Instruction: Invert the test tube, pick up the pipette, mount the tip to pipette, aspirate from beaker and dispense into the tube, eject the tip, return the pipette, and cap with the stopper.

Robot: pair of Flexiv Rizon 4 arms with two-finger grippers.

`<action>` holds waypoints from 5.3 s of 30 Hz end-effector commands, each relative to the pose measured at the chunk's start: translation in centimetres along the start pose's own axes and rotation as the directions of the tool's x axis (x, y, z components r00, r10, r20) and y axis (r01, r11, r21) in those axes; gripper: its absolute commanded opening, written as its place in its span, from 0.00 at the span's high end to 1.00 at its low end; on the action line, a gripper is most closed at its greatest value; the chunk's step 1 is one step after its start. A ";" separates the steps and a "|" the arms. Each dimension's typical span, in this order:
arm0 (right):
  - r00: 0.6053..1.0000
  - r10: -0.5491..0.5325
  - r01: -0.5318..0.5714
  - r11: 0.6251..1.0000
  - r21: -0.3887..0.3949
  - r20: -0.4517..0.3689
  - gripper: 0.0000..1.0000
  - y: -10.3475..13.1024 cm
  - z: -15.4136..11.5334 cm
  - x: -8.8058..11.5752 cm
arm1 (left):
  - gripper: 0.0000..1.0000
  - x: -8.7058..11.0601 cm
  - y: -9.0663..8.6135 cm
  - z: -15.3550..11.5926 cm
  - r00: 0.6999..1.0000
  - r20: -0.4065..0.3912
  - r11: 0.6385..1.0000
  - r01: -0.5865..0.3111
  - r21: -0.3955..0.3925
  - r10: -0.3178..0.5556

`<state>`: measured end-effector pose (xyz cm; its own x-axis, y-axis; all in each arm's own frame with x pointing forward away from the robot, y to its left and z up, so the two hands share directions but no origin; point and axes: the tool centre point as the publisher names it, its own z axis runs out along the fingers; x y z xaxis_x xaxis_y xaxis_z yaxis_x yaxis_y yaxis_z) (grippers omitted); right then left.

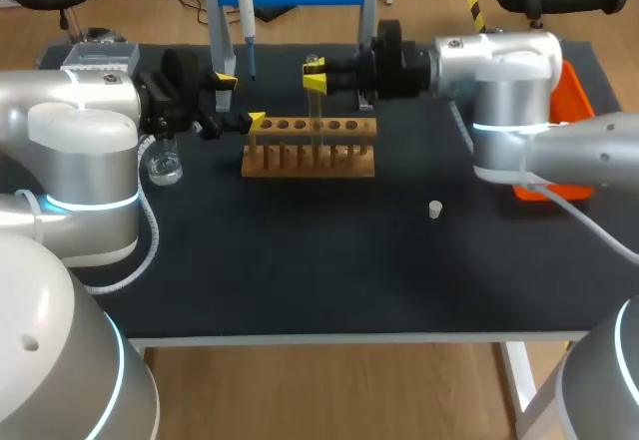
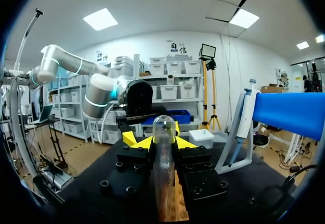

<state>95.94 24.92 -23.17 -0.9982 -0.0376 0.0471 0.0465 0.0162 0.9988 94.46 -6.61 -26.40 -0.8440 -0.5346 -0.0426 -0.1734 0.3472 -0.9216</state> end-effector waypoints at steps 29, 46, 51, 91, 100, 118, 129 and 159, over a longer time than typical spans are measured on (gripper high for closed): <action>0.999 -0.019 0.019 1.000 -0.003 0.042 1.00 4.0 -1.2 2.4 | 0.00 0.0 -0.1 0.0 1.000 -0.001 1.000 0.001 -0.004 -0.001; 0.996 -0.012 0.012 1.000 -0.009 0.092 1.00 5.1 -2.3 2.9 | 0.00 0.0 -0.1 0.0 1.000 -0.001 1.000 0.001 -0.004 -0.001; 0.996 -0.012 0.012 1.000 -0.009 0.092 1.00 5.1 -2.3 2.9 | 0.00 0.0 -0.1 0.0 1.000 -0.001 1.000 0.001 -0.004 -0.001; 0.261 0.937 -0.960 0.277 -0.037 0.233 1.00 6.8 -3.9 0.4 | 0.00 0.0 -0.1 0.0 1.000 -0.001 1.000 0.001 -0.004 -0.001; 0.278 0.948 -0.956 0.289 -0.050 0.155 1.00 6.0 -4.1 0.5 | 0.00 0.0 -0.1 0.0 1.000 -0.001 1.000 0.001 -0.004 -0.001; 0.044 0.997 -0.997 0.047 0.065 -0.058 1.00 5.2 -6.3 0.2 | 0.00 0.0 -0.1 0.0 1.000 -0.001 1.000 0.001 -0.004 -0.001; 0.072 0.997 -0.994 0.075 0.086 -0.038 1.00 4.8 -6.4 1.0 | 0.00 0.0 -0.1 0.0 1.000 -0.001 1.000 0.001 -0.004 -0.001; 0.019 0.999 -0.997 0.021 0.074 -0.029 1.00 4.5 -6.8 1.2 | 0.00 0.0 -0.1 0.0 1.000 -0.001 1.000 0.001 -0.004 -0.001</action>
<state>95.16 18.30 -18.59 0.0307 -0.0163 0.9994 0.9932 0.1131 -0.0287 94.46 -6.61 -26.40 -0.8440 -0.5346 -0.0426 -0.1734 0.3472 -0.9216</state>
